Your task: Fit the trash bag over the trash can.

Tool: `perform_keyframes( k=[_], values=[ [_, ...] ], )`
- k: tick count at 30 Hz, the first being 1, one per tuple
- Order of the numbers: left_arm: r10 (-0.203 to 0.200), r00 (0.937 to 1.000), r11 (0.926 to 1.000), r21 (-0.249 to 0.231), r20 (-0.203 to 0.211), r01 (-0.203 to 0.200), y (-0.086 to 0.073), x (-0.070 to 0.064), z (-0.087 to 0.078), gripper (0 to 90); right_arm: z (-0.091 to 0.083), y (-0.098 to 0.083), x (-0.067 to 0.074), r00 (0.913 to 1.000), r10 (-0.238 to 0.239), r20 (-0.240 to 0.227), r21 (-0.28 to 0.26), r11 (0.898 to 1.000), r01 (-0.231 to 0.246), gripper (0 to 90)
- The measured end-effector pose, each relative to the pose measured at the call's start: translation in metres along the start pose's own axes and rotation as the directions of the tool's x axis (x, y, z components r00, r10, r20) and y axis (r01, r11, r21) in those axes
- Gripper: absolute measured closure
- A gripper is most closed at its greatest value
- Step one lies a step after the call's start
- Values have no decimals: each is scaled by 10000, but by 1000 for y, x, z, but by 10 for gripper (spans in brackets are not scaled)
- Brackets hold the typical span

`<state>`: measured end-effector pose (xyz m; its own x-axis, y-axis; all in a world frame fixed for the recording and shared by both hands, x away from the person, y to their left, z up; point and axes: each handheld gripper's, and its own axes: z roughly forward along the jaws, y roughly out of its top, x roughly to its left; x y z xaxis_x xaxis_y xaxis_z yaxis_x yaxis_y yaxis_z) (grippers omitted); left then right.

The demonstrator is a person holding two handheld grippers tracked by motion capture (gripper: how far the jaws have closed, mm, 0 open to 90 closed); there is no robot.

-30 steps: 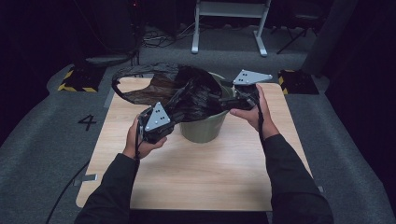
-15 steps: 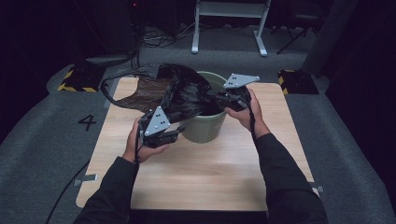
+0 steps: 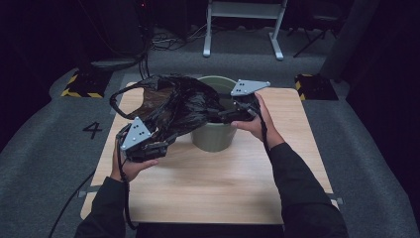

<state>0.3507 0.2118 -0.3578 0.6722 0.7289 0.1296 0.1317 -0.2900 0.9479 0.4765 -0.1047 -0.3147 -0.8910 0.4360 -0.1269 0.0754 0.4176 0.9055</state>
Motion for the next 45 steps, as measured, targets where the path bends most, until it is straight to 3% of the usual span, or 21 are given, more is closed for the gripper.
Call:
perform_keyframes(
  k=[3, 10, 13, 15, 20, 24, 28, 30, 33, 39, 40, 41, 43, 45],
  values=[
    [-260, 9996, 9995, -199, -149, 257, -5, 6, -9, 294, 7, 2, 2, 10000, 34, 58, 389, 9992, -36, 351],
    [-795, 9948, 9968, -175, -630, 786, -17, 25, -26, 259, 16, -2, 2, 9998, -183, -40, 1091, 9939, 186, 757],
    [-1067, 9918, 9943, -78, -706, 1065, -20, 37, -29, 258, 17, -3, 1, 9994, -356, 13, 1286, 9911, 351, 868],
    [-1115, 9900, 9936, 69, -868, 1125, -22, 43, -29, 263, 17, -5, 0, 9990, -427, 150, 1333, 9903, 403, 896],
    [-1369, 9856, 9902, 159, -989, 1391, -28, 53, -30, 290, 6, -9, -6, 9981, -409, 459, 1304, 9909, 346, 900],
    [-1565, 9838, 9876, -50, -874, 1566, -31, 56, -33, 294, -7, -18, -18, 9970, -318, 699, 1541, 9878, 207, 900],
    [-1509, 9828, 9884, -10, -1060, 1517, -30, 57, -31, 300, -23, -28, -32, 9954, -253, 929, 1806, 9835, 82, 900],
    [-1434, 9821, 9888, 238, -1224, 1473, -31, 58, -25, 317, -29, -31, -36, 9941, -213, 1061, 1816, 9834, 17, 900],
    [-1282, 9858, 9890, 597, -1084, 1352, -29, 57, -11, 330, -36, -35, -41, 9929, -98, 1186, 1830, 9830, -122, 900],
    [-1011, 9942, 9870, 1215, -365, 1048, -22, 52, 21, 422, -43, -38, -45, 9931, -273, 1143, 1749, 9846, 69, 890],
    [-940, 9955, 9865, 1331, -155, 952, -21, 51, 27, 429, -45, -39, -46, 9929, -241, 1163, 1713, 9852, 39, 863],
    [-894, 9960, 9862, 1397, -53, 892, -20, 50, 30, 505, -47, -39, -46, 9924, -233, 1206, 1624, 9867, 34, 774],
    [-772, 9970, 9864, 1456, 38, 758, -19, 49, 35, 555, -50, -39, -46, 9917, -88, 1280, 1353, 9908, -87, 665],
    [-657, 9977, 9879, 1415, 143, 631, -17, 48, 37, 634, -53, -36, -44, 9942, 34, 1075, 884, 9960, -130, 530]
  ],
)
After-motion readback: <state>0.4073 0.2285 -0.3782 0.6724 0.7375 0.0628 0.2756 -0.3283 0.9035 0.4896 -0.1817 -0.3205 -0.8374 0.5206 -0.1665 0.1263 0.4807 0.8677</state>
